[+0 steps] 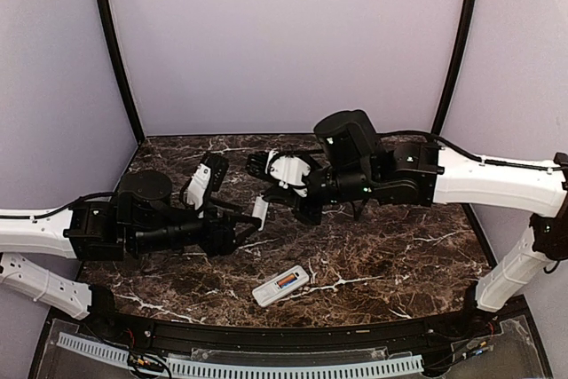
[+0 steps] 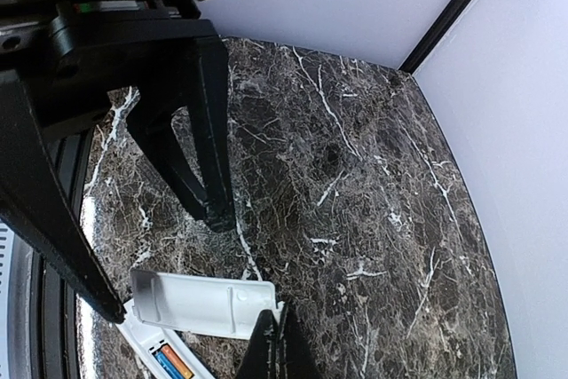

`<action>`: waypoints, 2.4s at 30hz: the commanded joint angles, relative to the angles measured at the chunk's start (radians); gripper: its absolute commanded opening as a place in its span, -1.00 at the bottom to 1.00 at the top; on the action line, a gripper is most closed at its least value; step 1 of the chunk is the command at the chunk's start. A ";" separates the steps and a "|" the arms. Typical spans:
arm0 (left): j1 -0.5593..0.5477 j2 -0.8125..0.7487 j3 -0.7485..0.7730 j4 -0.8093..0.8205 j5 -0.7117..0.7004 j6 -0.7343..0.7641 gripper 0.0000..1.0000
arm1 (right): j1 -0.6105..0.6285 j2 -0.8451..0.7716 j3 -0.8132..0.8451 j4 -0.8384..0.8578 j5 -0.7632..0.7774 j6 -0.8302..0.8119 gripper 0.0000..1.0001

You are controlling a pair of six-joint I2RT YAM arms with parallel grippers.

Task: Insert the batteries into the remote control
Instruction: Pass from the right arm to the left, then pass from the left arm to the right

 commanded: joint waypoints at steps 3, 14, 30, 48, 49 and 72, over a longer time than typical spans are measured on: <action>0.019 -0.042 0.001 0.029 0.052 -0.038 0.22 | 0.011 -0.073 -0.065 0.093 -0.025 0.010 -1.00; 0.039 -0.029 0.013 0.029 0.065 -0.024 0.17 | 0.016 -0.084 -0.072 0.126 -0.032 0.019 -1.00; 0.045 0.036 0.055 0.073 0.115 0.018 -0.97 | 0.031 -0.079 -0.070 0.136 -0.020 0.020 -1.00; -0.090 0.001 -0.001 0.071 -0.425 0.808 -1.00 | -0.120 -0.103 0.107 -0.156 -0.272 0.537 0.33; -0.095 -0.009 -0.021 0.136 -0.452 0.849 -1.00 | -0.121 -0.099 0.112 -0.165 -0.278 0.554 0.38; -0.235 0.222 -0.230 1.330 -0.689 2.136 -1.00 | -0.106 -0.157 0.002 -0.020 -0.351 0.102 0.52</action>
